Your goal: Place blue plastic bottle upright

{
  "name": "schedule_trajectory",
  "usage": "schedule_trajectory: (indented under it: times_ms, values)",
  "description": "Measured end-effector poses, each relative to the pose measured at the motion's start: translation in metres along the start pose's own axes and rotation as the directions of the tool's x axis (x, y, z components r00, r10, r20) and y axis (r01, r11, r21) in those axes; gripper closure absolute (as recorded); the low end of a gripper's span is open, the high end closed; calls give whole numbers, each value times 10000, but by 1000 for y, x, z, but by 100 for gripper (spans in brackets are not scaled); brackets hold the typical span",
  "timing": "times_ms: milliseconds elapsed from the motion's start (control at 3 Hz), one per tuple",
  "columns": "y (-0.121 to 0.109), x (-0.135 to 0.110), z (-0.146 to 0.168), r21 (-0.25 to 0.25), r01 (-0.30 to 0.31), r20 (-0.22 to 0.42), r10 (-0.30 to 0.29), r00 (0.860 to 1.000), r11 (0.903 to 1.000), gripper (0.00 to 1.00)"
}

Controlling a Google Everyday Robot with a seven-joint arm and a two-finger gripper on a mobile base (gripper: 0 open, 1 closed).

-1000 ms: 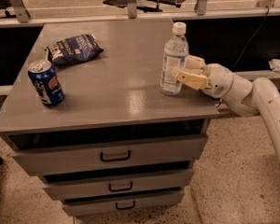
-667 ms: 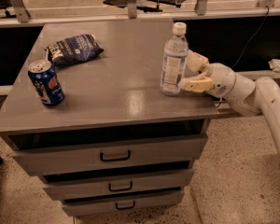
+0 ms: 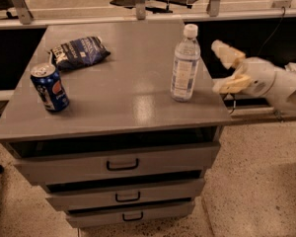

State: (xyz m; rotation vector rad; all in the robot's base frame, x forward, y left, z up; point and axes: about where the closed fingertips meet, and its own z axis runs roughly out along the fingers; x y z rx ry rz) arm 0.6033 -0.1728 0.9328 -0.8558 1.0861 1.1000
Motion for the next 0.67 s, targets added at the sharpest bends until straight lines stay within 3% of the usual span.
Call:
schedule_trajectory:
  times_ms: [333,667]
  values:
    - [-5,-53,-34,676,458,-881,-398,9953,9967,0]
    - [-7,-61,-37,771,534,-877,-466,9951,9956,0]
